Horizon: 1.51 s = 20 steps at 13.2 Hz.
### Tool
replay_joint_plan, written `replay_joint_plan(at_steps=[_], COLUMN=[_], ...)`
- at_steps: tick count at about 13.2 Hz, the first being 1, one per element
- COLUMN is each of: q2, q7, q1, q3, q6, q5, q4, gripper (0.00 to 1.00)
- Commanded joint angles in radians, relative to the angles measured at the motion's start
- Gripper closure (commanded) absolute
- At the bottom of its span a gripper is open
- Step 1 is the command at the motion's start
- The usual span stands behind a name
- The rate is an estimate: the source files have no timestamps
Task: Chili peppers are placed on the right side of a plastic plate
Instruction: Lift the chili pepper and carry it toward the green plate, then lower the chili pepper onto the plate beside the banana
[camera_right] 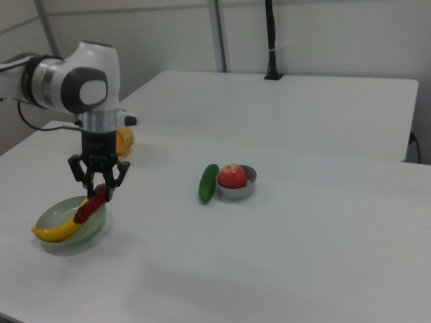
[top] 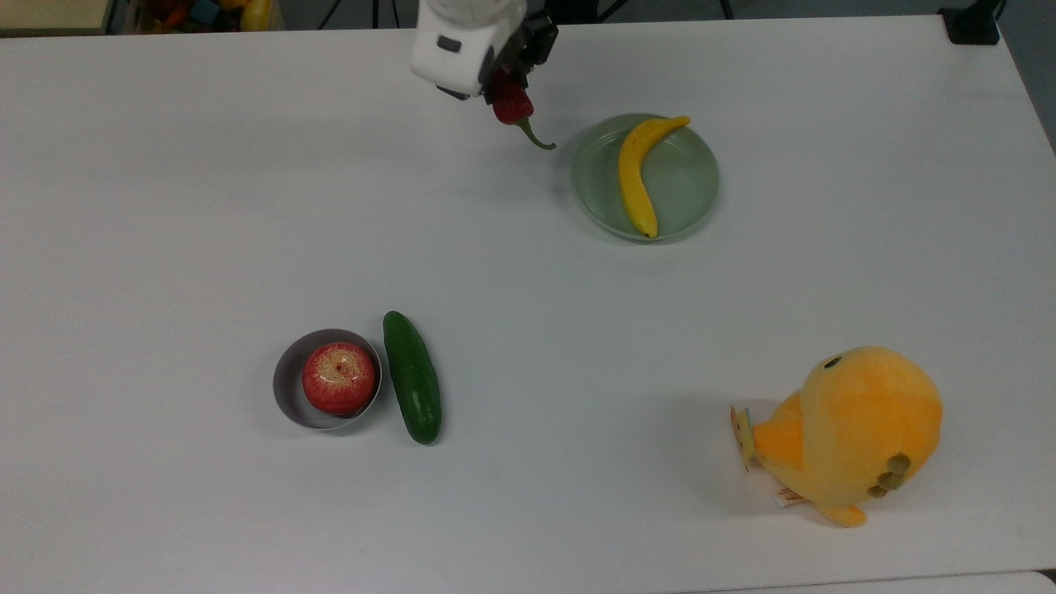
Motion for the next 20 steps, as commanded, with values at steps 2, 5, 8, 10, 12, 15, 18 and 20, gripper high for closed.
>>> replay_joint_plan(at_steps=[2,5,8,10,12,15,18,20], q2=[0.044,0.065,0.085,0.098,0.113,0.113,0.113,0.108], q7=[0.065,0.071,0.114,0.132,0.141,0.145,0.171,0.198], q1=[0.061,0.065,0.071,0.071,0.071,0.07,0.07,0.07], q3=[-0.004,-0.001,0.013,0.013,0.013,0.015,0.013,0.018], q6=[0.192,0.268,0.367,0.41,0.444,0.441,0.441,0.435], q5=[0.029,0.029,0.029,0.029,0.029,0.029,0.029,0.029], q4=[-0.116,-0.164,-0.202,-0.207,-0.205,-0.204,-0.201,-0.196], gripper=[0.7,0.7,0.7,0.7,0.69,0.49,0.18,0.0])
